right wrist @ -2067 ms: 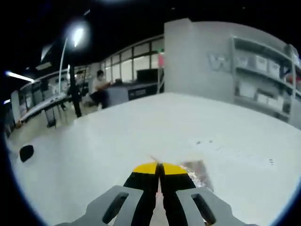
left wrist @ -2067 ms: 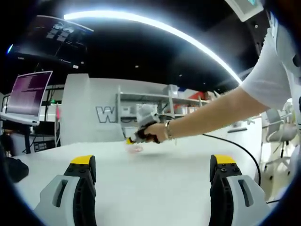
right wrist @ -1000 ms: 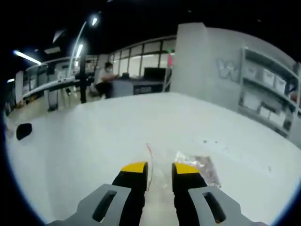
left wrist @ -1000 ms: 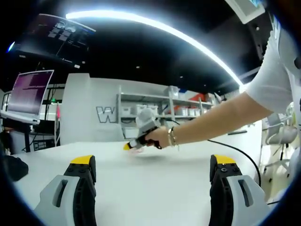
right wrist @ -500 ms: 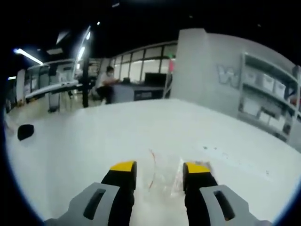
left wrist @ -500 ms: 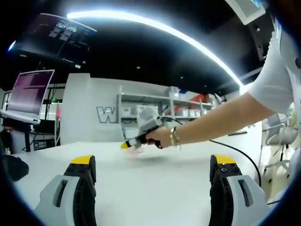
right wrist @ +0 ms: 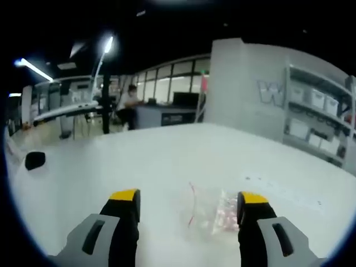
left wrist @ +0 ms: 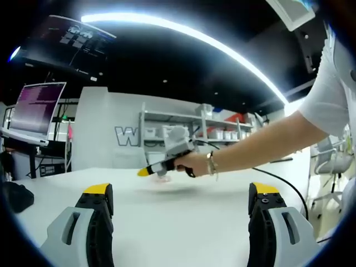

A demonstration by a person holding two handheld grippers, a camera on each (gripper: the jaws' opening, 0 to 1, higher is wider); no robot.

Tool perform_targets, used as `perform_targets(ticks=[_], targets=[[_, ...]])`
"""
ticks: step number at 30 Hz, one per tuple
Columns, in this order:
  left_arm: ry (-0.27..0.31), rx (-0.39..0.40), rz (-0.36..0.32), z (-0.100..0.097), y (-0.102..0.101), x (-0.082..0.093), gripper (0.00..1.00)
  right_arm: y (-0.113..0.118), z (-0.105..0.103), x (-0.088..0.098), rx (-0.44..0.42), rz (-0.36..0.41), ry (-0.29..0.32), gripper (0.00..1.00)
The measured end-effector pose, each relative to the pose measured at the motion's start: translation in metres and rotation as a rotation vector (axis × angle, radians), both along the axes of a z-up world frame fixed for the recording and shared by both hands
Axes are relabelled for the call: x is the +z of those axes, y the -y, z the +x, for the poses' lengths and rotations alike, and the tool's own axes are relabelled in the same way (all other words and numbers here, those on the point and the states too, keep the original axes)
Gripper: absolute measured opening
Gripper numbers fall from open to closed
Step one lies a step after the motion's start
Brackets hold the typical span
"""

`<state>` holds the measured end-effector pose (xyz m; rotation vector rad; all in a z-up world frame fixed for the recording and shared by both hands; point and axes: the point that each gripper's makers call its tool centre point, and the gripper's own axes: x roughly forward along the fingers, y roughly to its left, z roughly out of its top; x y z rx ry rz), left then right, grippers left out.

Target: Open the resealable bag by pulling the two sides of the seal apart until the entire bag opening is separated and visibly accessible.

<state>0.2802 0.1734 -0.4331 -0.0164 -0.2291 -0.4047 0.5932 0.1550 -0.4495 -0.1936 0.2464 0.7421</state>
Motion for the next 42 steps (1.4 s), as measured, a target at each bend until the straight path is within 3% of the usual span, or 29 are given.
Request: perform_targets(ticks=[4, 11, 34, 42], targets=[[-0.002, -0.001, 0.001, 0.0, 0.0, 0.0, 1.0, 0.001, -0.006, 0.001, -0.018, 0.055, -0.018, 0.91], [-0.009, -0.005, -0.01, 0.005, -0.004, 0.0, 1.0, 0.005, -0.022, 0.003, -0.026, 0.084, -0.021, 1.0], [-0.015, -0.003, -0.027, 0.008, -0.007, 0.0, 1.0, 0.022, -0.069, 0.006, -0.033, 0.171, -0.02, 0.96], [-0.011, 0.003, -0.035, 0.006, -0.007, 0.002, 1.0, 0.034, -0.068, 0.009, -0.05, 0.183, -0.014, 0.91]])
